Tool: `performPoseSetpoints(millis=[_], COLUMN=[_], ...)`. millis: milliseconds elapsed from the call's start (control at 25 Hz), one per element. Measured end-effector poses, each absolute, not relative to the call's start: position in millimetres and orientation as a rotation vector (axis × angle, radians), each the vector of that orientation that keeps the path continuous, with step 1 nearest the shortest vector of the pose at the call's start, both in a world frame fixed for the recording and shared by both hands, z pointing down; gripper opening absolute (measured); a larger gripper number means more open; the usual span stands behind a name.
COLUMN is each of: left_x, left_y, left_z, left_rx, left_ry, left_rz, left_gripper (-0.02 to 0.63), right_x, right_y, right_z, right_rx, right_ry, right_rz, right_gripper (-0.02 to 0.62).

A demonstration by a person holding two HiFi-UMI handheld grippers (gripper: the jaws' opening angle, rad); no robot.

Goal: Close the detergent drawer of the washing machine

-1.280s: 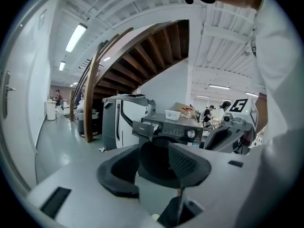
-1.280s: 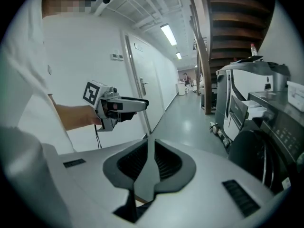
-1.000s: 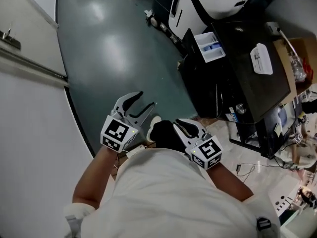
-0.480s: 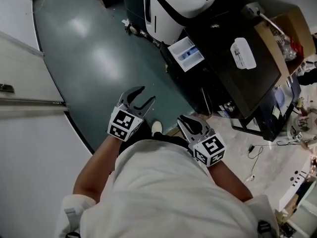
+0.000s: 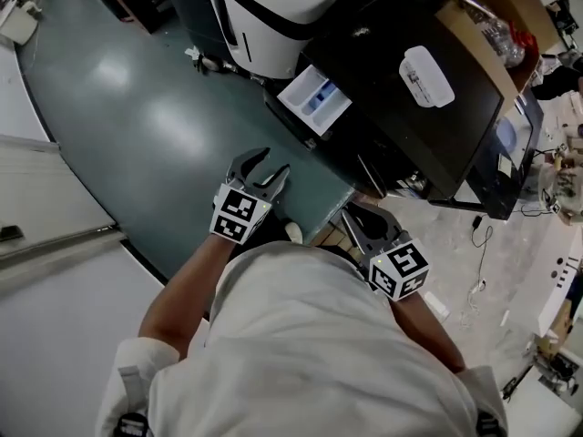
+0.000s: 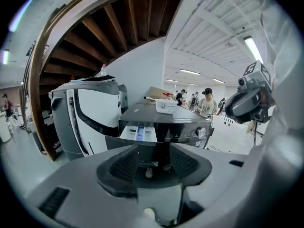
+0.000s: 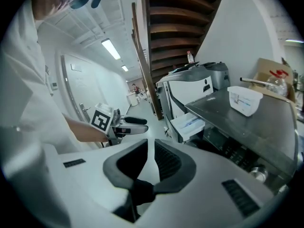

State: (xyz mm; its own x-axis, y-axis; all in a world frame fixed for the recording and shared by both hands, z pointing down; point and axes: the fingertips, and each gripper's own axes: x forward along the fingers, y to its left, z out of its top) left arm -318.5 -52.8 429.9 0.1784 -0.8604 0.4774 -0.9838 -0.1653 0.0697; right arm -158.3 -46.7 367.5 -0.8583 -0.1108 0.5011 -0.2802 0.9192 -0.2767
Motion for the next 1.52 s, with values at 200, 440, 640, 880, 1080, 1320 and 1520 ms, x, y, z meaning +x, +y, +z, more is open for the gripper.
performPoseSetpoints(millis=[200,440,640,880,1080,1320,1520], left_x=[-333,-348,-359,-368,-369,-368,-367], left_y=[-84,-109,-132,-148,-158,-162,-164], left_z=[444,462,475,488,499,500,501], left_rx=[2.118,2.123,2.149,2.159,2.17,2.183,2.181], left_ry=[-1.703,-1.669,-1.654,-1.626,-1.608,-1.599,-1.594], left_rz=[0.486,0.527,0.572,0.63,0.652,0.673,0.665], left_gripper=[0.199,0.199,0.199,0.199,0.199,0.204,0.206], right_x=[-169,-181,-186,-192,-194,-198,-198], right_y=[-65,-85,-97,-110,-118,-122,-128], right_z=[365,362,365,364,365,364,366], right_rx=[0.356,0.441,0.501,0.572,0.624,0.654,0.681], right_ry=[-2.565,-2.543,-2.499,-2.472,-2.456,-2.438,-2.428], right_rz=[0.498,0.52,0.544,0.554,0.563,0.583,0.6], right_gripper=[0.046,0.046,0.046,0.046,0.046,0.046,0.046])
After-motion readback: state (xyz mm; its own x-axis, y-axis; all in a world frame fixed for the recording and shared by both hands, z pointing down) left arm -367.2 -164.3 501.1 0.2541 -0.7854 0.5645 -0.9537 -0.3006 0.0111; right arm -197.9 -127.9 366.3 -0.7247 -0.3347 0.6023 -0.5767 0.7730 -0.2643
